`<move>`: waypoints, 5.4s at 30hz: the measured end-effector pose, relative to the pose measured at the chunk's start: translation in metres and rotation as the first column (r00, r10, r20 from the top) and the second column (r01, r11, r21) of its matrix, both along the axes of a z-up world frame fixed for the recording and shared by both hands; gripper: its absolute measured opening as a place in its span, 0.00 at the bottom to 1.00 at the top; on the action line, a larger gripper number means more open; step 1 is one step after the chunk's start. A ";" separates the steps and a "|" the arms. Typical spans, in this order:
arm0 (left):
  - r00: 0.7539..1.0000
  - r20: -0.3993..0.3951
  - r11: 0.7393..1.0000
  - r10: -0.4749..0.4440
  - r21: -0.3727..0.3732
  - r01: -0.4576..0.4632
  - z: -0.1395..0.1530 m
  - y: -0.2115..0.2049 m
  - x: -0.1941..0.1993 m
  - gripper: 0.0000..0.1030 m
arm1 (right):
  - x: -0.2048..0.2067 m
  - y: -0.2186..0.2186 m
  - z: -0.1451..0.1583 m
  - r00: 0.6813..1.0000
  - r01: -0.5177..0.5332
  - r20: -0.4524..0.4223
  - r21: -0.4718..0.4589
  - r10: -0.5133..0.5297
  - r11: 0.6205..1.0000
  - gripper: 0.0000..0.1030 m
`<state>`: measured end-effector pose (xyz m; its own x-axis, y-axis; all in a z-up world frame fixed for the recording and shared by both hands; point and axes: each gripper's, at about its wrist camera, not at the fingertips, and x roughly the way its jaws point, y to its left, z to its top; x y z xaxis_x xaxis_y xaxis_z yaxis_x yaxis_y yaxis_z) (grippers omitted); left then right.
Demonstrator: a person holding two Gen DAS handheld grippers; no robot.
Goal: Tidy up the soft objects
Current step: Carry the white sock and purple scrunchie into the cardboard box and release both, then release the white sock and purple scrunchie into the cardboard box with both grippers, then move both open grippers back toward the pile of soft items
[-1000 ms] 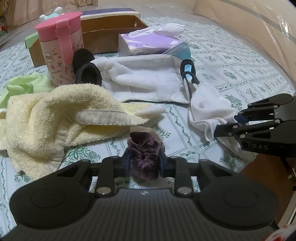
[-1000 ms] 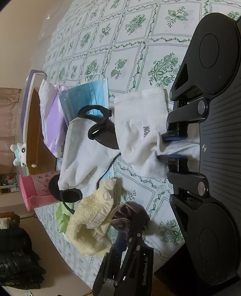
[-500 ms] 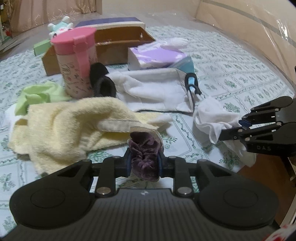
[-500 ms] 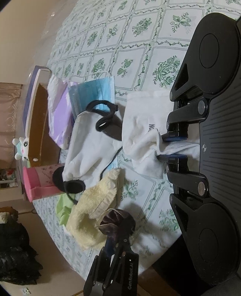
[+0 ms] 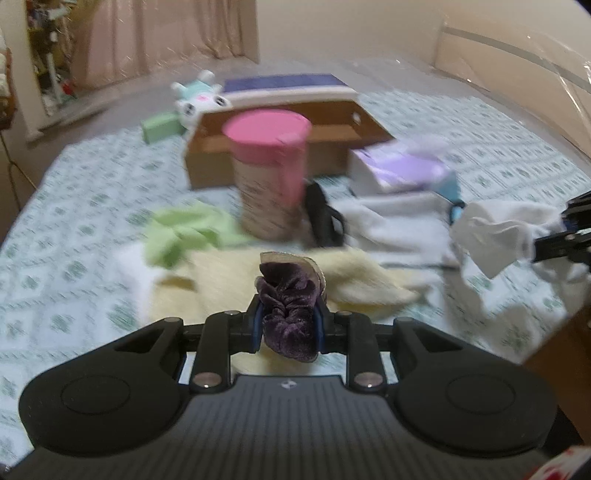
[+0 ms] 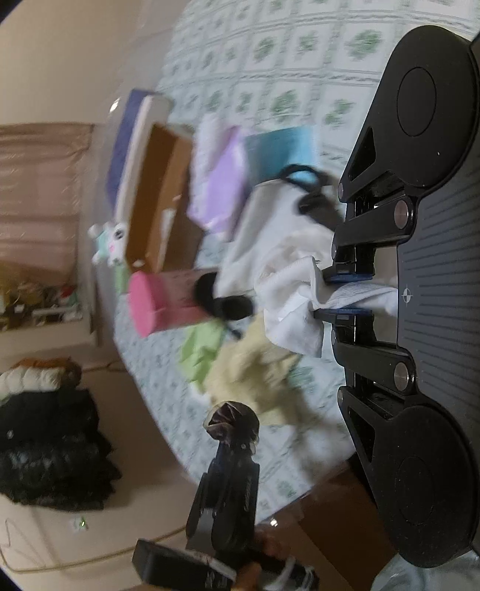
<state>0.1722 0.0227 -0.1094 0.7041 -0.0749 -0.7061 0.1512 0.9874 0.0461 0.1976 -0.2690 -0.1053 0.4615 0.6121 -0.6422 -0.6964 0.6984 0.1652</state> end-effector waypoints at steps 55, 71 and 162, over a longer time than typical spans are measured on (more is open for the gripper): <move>0.974 0.019 0.961 -0.226 0.170 0.219 -0.029 0.025 0.386 0.64 | 0.368 0.106 -0.038 0.984 -0.029 0.168 -0.143 0.054 0.989 0.71; 0.994 0.011 0.992 -0.106 0.065 0.105 0.000 0.061 0.339 0.60 | 0.310 0.071 -0.010 0.988 0.007 0.157 -0.075 0.004 0.997 0.71; 0.982 -0.041 0.974 0.182 -0.130 -0.186 -0.021 0.012 -0.033 0.61 | -0.006 -0.009 -0.033 0.904 0.421 -0.111 0.052 -0.414 0.905 0.71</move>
<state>0.1391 0.0344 -0.1300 0.6942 -0.0400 -0.7187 -0.0347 0.9954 -0.0889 0.1913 -0.2777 -0.1380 0.6240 0.4234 -0.6568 -0.3220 0.9051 0.2776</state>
